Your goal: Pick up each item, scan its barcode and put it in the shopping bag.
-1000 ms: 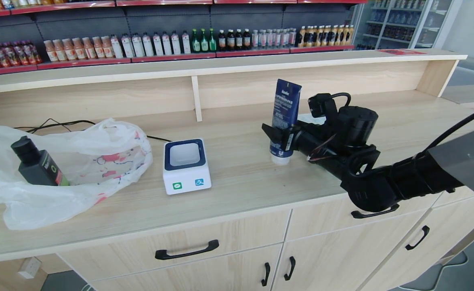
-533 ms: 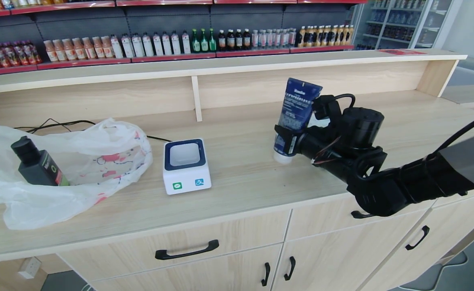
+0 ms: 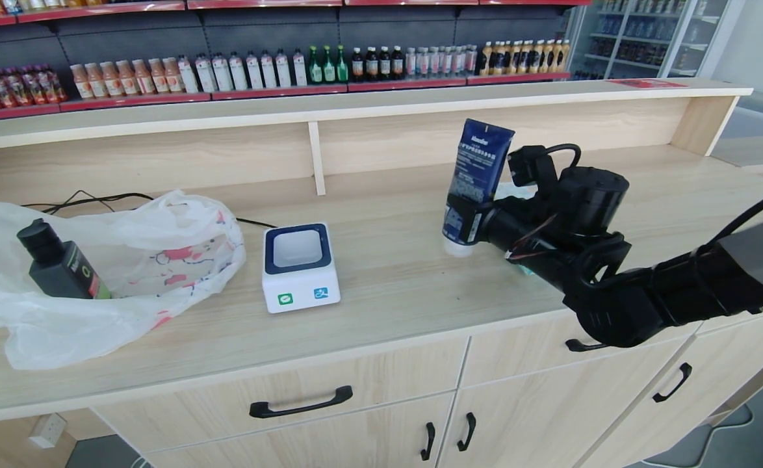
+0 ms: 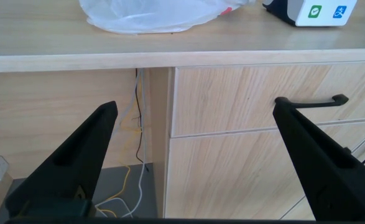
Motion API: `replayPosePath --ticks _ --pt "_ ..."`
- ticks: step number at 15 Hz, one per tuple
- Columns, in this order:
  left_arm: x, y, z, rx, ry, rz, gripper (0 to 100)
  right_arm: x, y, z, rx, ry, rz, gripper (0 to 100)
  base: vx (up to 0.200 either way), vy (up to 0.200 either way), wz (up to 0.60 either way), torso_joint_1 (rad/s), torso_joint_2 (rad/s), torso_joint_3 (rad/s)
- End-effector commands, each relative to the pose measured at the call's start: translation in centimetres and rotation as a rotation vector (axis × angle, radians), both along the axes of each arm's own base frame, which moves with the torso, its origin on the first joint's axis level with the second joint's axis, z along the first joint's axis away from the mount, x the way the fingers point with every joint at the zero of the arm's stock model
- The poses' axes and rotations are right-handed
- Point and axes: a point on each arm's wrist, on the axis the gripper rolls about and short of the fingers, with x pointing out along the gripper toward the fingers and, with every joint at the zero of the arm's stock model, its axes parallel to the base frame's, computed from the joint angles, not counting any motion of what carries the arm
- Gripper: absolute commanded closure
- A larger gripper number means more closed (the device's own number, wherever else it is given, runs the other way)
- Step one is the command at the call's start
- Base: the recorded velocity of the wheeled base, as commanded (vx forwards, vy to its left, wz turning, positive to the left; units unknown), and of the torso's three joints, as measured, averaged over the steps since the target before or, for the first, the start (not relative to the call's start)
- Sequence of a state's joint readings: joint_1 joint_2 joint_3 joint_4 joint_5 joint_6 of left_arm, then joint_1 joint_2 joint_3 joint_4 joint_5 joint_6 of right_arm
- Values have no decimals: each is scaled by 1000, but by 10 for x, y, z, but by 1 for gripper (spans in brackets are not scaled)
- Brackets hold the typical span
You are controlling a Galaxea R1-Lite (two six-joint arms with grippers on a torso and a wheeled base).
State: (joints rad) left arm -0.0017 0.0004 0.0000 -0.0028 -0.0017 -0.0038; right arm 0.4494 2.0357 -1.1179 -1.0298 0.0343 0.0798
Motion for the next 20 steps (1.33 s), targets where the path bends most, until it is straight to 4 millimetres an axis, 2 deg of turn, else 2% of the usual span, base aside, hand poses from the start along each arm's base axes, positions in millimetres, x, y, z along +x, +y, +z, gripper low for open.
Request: replayPosePath --ticks 1,3,5,7,8,10,11,13,17,19,20 --pt "0 0 0 -1 -1 0 0 -17 -2 26 23 -63 3 100 0 0 0 0 0 0" --pt "0 0 0 -1 -1 0 0 -46 -4 51 20 -122 20 100 0 0 0 0 0 0" --pt "0 0 0 -1 -1 0 0 -90 8 63 -16 -164 100 100 0 0 0 0 0 0" --pt "0 0 0 -1 -1 0 0 -130 5 55 -66 -148 148 100 0 0 0 0 0 0" --pt "0 0 0 -1 -1 0 0 -159 1 48 -110 -154 197 100 0 0 0 0 0 0" --pt "0 0 0 -1 -1 0 0 -191 -10 41 -134 -157 251 100 0 0 0 0 0 0" --pt "0 0 0 -1 -1 0 0 -196 -12 40 -140 -160 260 100 0 0 0 0 0 0" --pt "0 0 0 -1 -1 0 0 -221 -15 41 -128 -180 326 100 0 0 0 0 0 0" --pt "0 0 0 -1 -1 0 0 -239 -14 44 9 -104 422 100 0 0 0 0 0 0" --pt "0 0 0 -1 -1 0 0 -247 -9 37 180 81 506 100 0 0 0 0 0 0" --pt "0 0 0 -1 -1 0 0 -249 -7 36 209 113 540 100 0 0 0 0 0 0"
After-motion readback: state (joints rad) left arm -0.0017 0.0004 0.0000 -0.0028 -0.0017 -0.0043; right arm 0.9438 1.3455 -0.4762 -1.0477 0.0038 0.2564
